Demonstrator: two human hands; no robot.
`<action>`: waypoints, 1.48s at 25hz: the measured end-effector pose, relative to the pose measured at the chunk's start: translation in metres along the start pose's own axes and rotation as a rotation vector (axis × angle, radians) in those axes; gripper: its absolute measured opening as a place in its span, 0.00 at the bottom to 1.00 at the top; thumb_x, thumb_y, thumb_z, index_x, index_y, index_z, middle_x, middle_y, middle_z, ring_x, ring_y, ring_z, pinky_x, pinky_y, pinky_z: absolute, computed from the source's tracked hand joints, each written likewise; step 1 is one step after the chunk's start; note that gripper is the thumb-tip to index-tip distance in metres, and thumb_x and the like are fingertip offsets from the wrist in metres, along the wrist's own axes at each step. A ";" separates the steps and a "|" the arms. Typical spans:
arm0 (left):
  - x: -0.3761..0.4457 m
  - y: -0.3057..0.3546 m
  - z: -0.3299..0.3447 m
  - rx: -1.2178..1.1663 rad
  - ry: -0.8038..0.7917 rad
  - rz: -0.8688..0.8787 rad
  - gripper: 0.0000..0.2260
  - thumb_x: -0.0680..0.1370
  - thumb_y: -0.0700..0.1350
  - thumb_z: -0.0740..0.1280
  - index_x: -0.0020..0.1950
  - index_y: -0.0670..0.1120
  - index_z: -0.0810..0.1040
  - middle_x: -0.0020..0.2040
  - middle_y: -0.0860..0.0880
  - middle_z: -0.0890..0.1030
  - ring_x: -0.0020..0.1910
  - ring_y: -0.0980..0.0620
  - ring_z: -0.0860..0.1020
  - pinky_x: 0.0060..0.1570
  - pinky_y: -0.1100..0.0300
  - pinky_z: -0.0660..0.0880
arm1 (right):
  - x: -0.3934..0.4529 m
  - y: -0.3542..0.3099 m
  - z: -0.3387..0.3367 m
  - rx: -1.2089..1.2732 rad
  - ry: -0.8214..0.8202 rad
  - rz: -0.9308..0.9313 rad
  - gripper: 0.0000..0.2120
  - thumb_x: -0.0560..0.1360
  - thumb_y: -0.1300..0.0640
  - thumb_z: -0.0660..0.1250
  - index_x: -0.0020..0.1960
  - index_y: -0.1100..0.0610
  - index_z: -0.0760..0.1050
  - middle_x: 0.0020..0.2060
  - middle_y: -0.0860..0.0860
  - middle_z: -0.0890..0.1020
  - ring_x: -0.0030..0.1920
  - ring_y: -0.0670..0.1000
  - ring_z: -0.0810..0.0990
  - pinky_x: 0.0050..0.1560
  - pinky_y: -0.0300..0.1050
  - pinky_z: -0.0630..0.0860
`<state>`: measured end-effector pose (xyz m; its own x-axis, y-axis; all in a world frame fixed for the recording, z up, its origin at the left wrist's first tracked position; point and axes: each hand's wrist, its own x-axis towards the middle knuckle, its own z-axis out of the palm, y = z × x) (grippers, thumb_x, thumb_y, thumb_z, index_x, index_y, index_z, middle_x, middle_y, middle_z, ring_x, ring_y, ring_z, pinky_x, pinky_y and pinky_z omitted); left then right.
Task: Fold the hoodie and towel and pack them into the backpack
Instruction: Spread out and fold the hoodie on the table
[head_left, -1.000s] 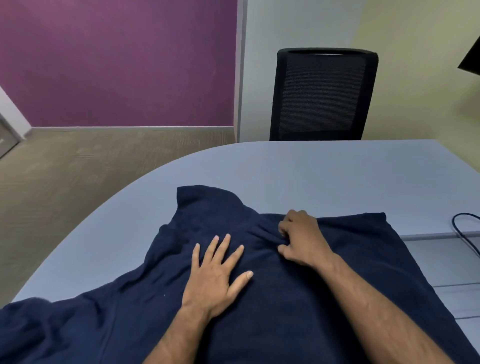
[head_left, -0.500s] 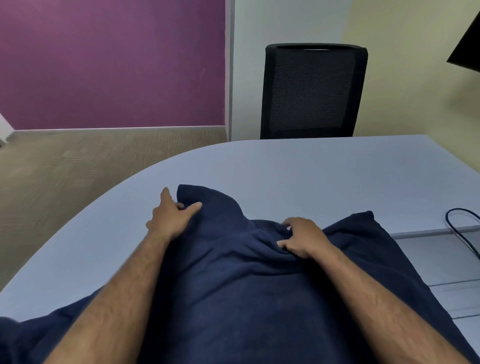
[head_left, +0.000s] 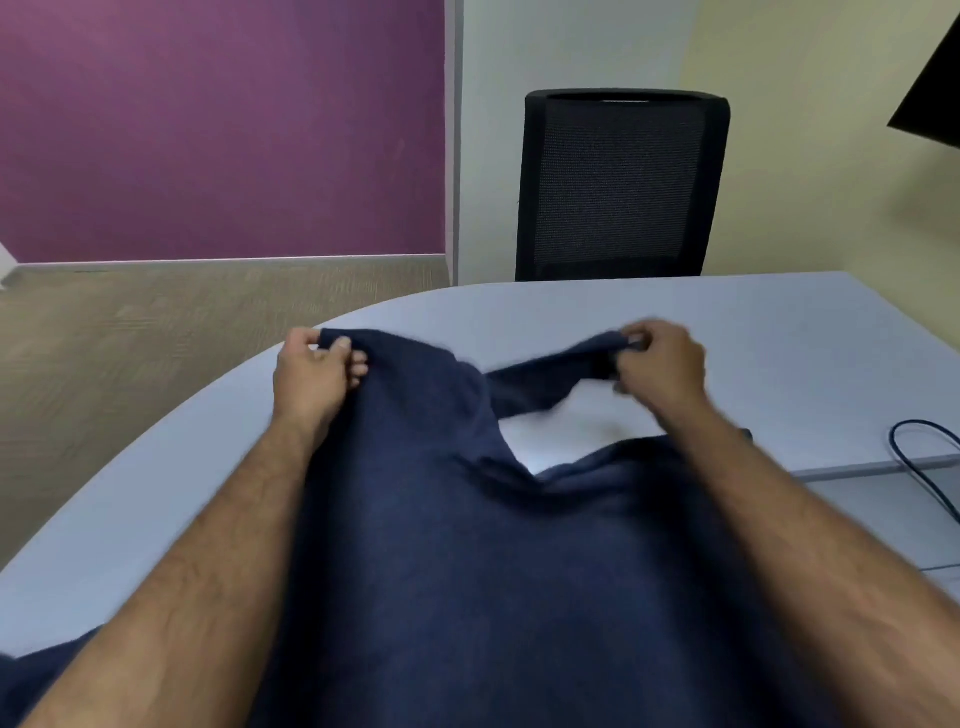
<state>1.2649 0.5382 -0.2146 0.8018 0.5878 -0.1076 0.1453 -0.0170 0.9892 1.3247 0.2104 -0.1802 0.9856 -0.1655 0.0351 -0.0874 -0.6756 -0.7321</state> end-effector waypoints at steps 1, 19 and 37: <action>0.003 0.007 -0.004 -0.084 -0.048 -0.028 0.19 0.81 0.51 0.67 0.69 0.50 0.65 0.67 0.43 0.78 0.50 0.53 0.81 0.50 0.55 0.78 | 0.012 -0.003 -0.010 0.178 0.055 0.020 0.31 0.71 0.51 0.73 0.72 0.52 0.68 0.68 0.53 0.74 0.67 0.55 0.74 0.67 0.52 0.72; -0.084 -0.095 0.009 1.435 -0.654 0.550 0.50 0.61 0.86 0.42 0.78 0.67 0.36 0.80 0.57 0.33 0.79 0.52 0.31 0.73 0.35 0.31 | -0.063 0.149 -0.008 -0.721 -0.279 0.161 0.56 0.55 0.12 0.44 0.78 0.36 0.39 0.80 0.46 0.39 0.78 0.56 0.34 0.69 0.77 0.37; -0.191 -0.112 -0.050 1.360 -0.576 0.415 0.48 0.65 0.85 0.40 0.80 0.63 0.38 0.80 0.55 0.34 0.79 0.52 0.33 0.74 0.38 0.32 | -0.207 0.180 -0.035 -0.751 -0.252 -0.208 0.48 0.68 0.18 0.41 0.80 0.42 0.42 0.80 0.50 0.42 0.79 0.52 0.36 0.74 0.66 0.34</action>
<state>1.0670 0.4685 -0.2996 0.9806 -0.0231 -0.1948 0.0078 -0.9877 0.1563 1.0999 0.0975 -0.2956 0.9875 0.1222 -0.0993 0.1152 -0.9906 -0.0736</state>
